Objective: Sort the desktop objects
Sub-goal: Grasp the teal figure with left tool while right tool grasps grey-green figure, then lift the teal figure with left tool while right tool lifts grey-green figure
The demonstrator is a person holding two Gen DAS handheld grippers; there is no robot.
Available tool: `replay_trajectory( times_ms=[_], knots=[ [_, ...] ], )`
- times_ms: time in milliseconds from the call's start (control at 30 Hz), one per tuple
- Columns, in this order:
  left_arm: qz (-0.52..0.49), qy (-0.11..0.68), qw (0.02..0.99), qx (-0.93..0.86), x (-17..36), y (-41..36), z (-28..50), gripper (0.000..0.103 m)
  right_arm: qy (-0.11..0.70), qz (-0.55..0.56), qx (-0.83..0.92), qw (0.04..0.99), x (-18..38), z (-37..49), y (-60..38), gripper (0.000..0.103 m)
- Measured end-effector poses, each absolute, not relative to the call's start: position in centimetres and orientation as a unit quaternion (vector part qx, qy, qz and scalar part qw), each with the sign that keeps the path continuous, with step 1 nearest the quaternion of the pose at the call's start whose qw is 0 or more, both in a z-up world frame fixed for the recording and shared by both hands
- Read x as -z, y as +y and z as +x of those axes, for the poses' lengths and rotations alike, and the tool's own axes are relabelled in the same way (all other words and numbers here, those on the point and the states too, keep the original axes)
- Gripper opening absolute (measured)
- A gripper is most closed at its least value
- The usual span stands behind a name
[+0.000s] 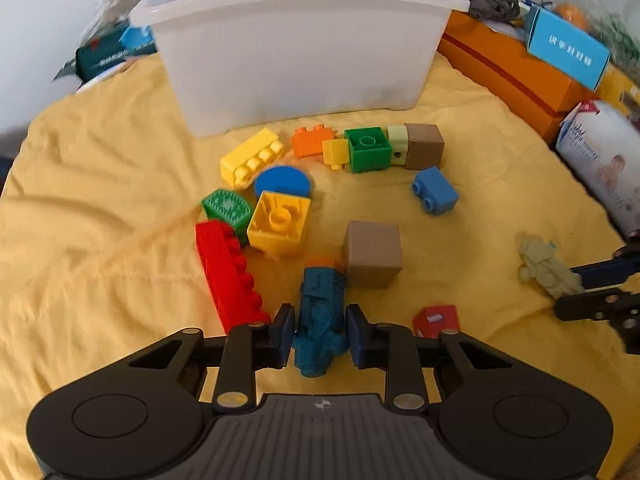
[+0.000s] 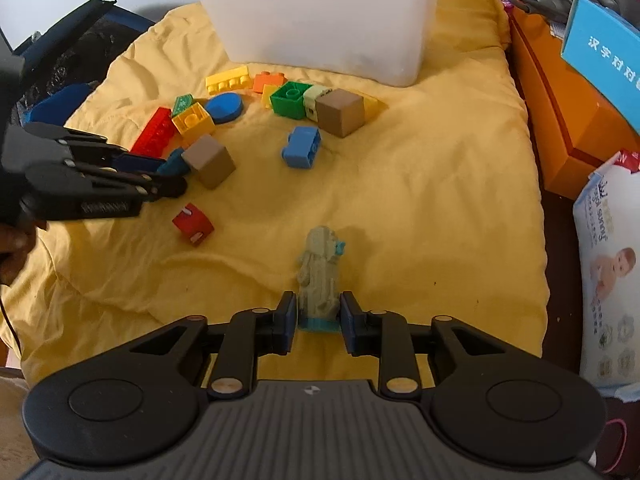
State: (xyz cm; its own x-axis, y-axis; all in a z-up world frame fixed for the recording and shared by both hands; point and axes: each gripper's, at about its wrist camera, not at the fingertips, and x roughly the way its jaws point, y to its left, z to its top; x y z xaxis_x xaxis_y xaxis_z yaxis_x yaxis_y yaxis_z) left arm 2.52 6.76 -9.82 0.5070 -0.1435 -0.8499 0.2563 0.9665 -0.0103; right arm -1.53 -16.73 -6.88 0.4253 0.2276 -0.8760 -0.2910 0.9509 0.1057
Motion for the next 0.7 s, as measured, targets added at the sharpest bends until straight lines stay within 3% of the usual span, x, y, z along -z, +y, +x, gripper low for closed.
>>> replay_trajectory(
  times_ms=[167,233,367,700],
  knots=[
    [0.023,0.494,0.862,0.109,9.3,8.1,-1.0,0.031,0.495,-0.035,-0.15,0.855,6.5,-2.1,-16.8,0.033],
    [0.003,0.5,0.859,0.106,9.1,8.3,-2.1,0.031,0.473,-0.034,-0.15,0.867,6.0,-2.4,-16.9,0.045],
    [-0.003,0.499,0.86,0.111,9.1,7.1,-2.9,0.031,0.437,-0.069,-0.148,0.885,5.2,-2.8,-16.2,0.048],
    [0.021,0.493,0.863,0.108,9.6,5.6,-4.1,0.038,0.442,-0.115,-0.134,0.879,7.6,-2.9,-15.1,0.054]
  ],
)
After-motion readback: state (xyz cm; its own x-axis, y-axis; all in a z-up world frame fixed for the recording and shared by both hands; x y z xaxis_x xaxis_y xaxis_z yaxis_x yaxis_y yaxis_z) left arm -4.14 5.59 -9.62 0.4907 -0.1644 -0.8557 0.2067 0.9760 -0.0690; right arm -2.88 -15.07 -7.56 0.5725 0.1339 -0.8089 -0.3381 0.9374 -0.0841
